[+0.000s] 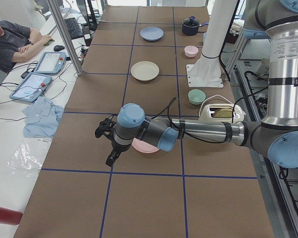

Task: Stack three plates with pink and blue
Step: 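Move the left gripper toward the rim of the pink plate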

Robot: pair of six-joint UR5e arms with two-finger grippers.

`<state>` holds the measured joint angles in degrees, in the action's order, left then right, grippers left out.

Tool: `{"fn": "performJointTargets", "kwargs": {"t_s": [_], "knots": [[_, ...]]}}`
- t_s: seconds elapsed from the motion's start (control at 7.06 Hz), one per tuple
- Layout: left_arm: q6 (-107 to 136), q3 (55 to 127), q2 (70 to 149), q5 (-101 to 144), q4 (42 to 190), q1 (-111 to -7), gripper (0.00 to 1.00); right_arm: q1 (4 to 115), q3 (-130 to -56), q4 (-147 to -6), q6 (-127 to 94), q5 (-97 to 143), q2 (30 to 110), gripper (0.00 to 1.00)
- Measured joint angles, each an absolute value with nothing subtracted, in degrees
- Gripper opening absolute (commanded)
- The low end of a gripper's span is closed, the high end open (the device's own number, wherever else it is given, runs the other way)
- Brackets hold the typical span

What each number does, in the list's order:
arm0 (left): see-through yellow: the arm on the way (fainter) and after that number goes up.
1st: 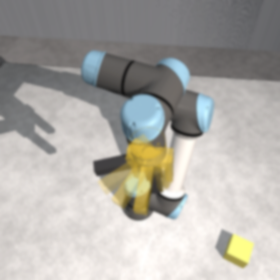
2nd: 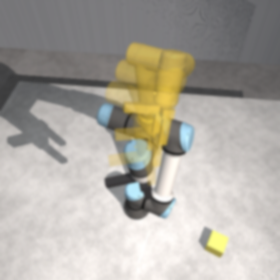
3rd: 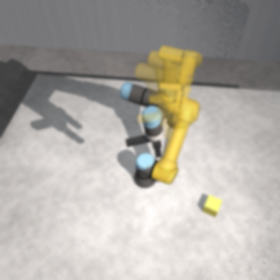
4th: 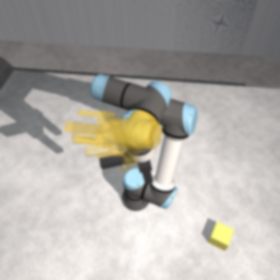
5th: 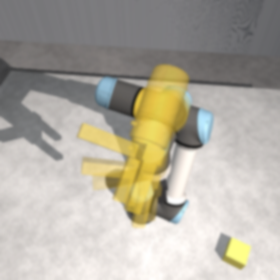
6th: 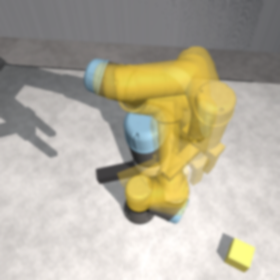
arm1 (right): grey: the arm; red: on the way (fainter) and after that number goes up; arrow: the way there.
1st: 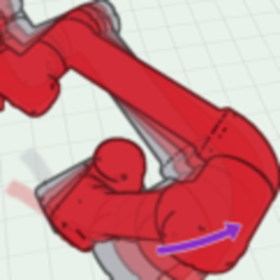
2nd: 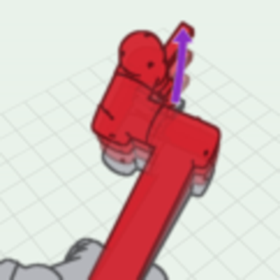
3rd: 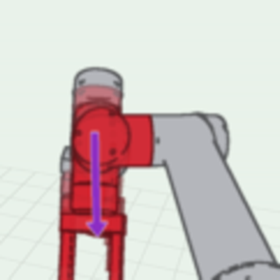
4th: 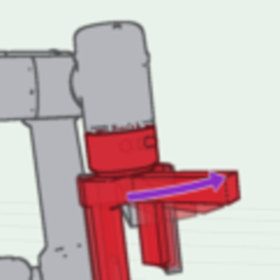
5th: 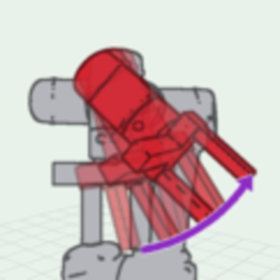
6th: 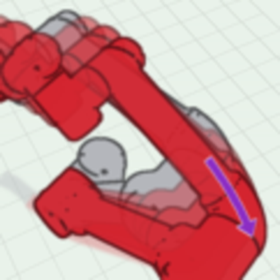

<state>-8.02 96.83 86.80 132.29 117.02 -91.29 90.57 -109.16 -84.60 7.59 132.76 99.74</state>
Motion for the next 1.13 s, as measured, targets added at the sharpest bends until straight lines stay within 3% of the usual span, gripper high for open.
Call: {"fn": "performJointTargets", "kwargs": {"t_s": [0.57,1.13], "knots": [[-6.3,93.4,86.2,133.9,139.5,-87.6,1.00,87.4,-108.6,-80.0,2.0,143.0,99.9,1.00],[20.2,84.6,82.3,127.5,159.4,-69.5,1.00,86.3,-108.6,-78.0,1.3,143.2,100.4,1.00]]}}
